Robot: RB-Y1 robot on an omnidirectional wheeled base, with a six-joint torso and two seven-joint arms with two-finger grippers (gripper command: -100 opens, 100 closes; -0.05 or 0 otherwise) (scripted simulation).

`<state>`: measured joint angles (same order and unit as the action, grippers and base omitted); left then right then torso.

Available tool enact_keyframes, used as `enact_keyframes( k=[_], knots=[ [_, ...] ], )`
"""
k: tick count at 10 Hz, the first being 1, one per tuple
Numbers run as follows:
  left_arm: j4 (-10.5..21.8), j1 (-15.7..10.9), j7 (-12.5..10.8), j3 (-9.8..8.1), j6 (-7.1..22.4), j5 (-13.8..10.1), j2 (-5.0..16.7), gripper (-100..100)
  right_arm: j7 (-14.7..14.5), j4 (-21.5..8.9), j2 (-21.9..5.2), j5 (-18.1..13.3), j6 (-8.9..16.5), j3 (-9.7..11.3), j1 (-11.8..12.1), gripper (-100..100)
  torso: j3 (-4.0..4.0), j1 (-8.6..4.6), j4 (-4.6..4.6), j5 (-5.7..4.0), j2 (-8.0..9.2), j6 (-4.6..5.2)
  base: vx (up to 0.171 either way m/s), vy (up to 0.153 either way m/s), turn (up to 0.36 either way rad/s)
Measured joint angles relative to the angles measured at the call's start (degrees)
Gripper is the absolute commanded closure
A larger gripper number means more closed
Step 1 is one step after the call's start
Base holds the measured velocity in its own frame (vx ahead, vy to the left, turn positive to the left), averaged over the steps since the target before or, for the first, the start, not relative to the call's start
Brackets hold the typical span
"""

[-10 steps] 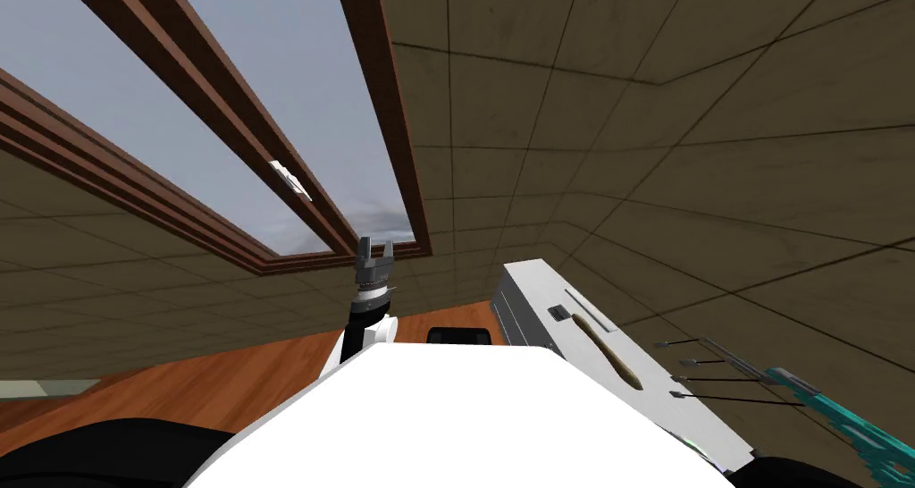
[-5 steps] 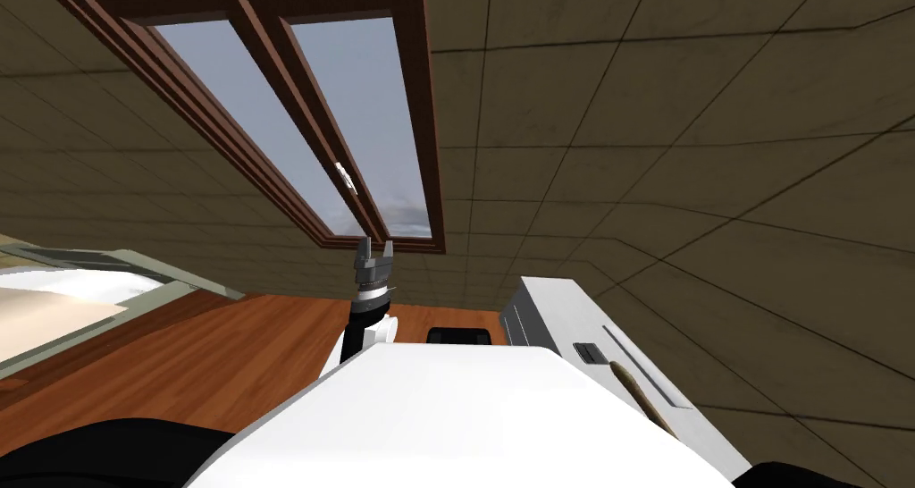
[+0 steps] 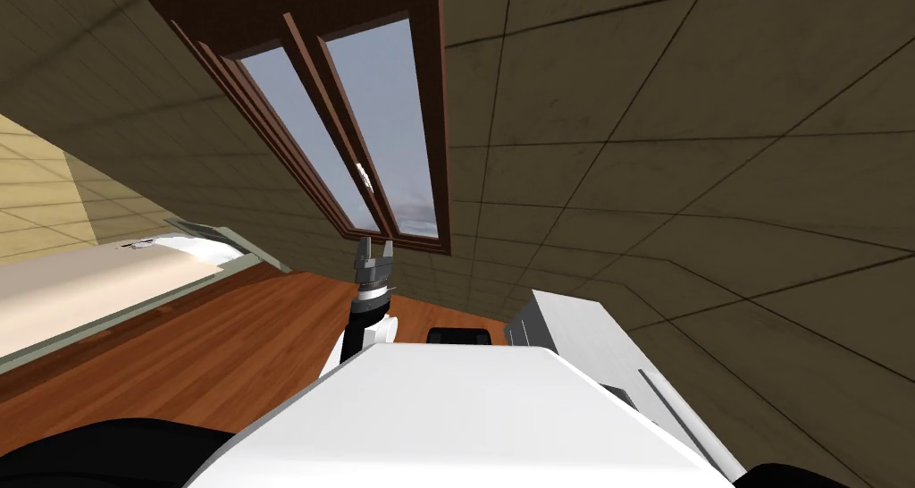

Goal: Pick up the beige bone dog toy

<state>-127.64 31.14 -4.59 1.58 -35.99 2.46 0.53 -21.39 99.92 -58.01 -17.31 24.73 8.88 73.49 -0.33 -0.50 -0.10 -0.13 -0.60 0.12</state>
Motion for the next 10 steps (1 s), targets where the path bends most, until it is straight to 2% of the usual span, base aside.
enact_keyframes(
  k=[2, 4, 5, 6, 10],
  knots=[
    [0.0, 0.0, 0.0, 0.0, 0.0, 0.0, 0.0, 0, -0.66, 0.14, -0.98, 0.71, 1.32, 2.22, -0.11, -100, 0.0, 0.07, 0.0, 0.02, 0.01, 0.03, 0.035, -0.07, 0.177],
    [0.0, 0.01, 0.0, 0.0, 0.0, 0.0, 0.0, 0, -1.2, -0.88, -1.21, 1.22, 1.34, 4.64, -0.96, -100, 0.0, 0.07, 0.0, 0.01, 0.0, 0.04, 0.03, -0.047, 0.08],
    [0.0, 0.01, 0.0, 0.0, 0.0, 0.0, 0.0, 0, -1.24, -0.9, -1.23, 1.26, 1.33, 4.74, -0.99, 0, 0.03, 0.21, 0.01, 0.05, 0.06, 0.07, 0.003, -0.006, -0.002],
    [0.0, 0.01, 0.0, 0.0, 0.0, 0.0, -0.01, 0, -1.23, -0.89, -1.24, 1.26, 1.33, 4.72, -0.99, -100, 0.07, 0.31, 0.03, 0.07, 0.12, 0.07, -0.016, -0.005, 0.046],
    [0.0, 0.0, 0.0, 0.0, 0.0, 0.0, -0.01, 0, -1.69, -5.03, 1.28, 0.72, 0.07, 5.67, -4.21, -100, 0.16, 0.32, 0.06, 0.08, 0.27, 0.08, -0.027, -0.008, 0.042]
  ],
)
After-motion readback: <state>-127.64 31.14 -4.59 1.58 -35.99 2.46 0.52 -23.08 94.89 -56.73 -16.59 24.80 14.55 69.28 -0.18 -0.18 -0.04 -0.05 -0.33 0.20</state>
